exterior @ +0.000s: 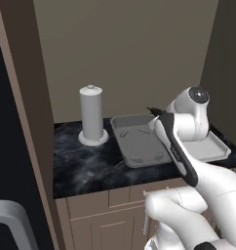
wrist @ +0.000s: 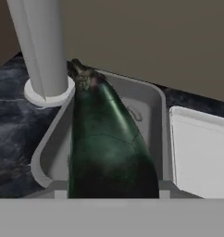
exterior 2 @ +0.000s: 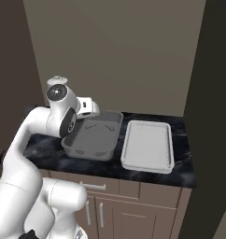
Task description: Place one eggplant and one fish in each tupperware on the nearby counter, to pack two identical lunches.
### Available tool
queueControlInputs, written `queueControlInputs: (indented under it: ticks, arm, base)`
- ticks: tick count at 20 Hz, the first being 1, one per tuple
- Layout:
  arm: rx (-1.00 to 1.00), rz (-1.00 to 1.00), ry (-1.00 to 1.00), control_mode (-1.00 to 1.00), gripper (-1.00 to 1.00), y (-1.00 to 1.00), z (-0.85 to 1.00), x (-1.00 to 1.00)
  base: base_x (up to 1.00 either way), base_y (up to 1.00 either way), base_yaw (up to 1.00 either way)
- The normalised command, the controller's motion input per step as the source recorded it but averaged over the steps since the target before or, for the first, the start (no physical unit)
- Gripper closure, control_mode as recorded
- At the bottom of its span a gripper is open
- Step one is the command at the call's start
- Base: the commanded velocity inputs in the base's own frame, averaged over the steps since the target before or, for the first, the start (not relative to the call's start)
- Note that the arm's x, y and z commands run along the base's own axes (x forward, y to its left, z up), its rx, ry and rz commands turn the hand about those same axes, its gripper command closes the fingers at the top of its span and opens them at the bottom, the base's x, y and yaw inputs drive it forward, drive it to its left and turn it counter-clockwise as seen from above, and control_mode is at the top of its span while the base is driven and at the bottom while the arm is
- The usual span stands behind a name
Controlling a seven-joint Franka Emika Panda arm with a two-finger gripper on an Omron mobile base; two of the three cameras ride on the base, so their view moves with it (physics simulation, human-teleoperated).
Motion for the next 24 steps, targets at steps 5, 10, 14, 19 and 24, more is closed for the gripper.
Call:
queueControlInputs:
  ticks: [5,10,14,19,24]
  arm:
    - [-0.01,-0.02,0.13,-1.0,1.0,0.0,-0.75,0.49]
    - [0.0,0.0,0.18,-1.0,1.0,0.0,-0.62,0.61]
    - [0.0,0.0,0.12,-1.0,1.0,0.0,-0.53,0.69]
    - [0.0,0.0,0.03,-1.0,1.0,0.0,-0.51,0.73]
    - [0.0,0.0,0.0,-1.0,1.0,0.0,-0.49,0.79]
  base:
    - [0.0,0.0,0.0]
    - [0.0,0.0,0.0]
    - [0.0,0.0,0.0]
    - [0.0,0.0,0.0]
    - [0.0,0.0,0.0]
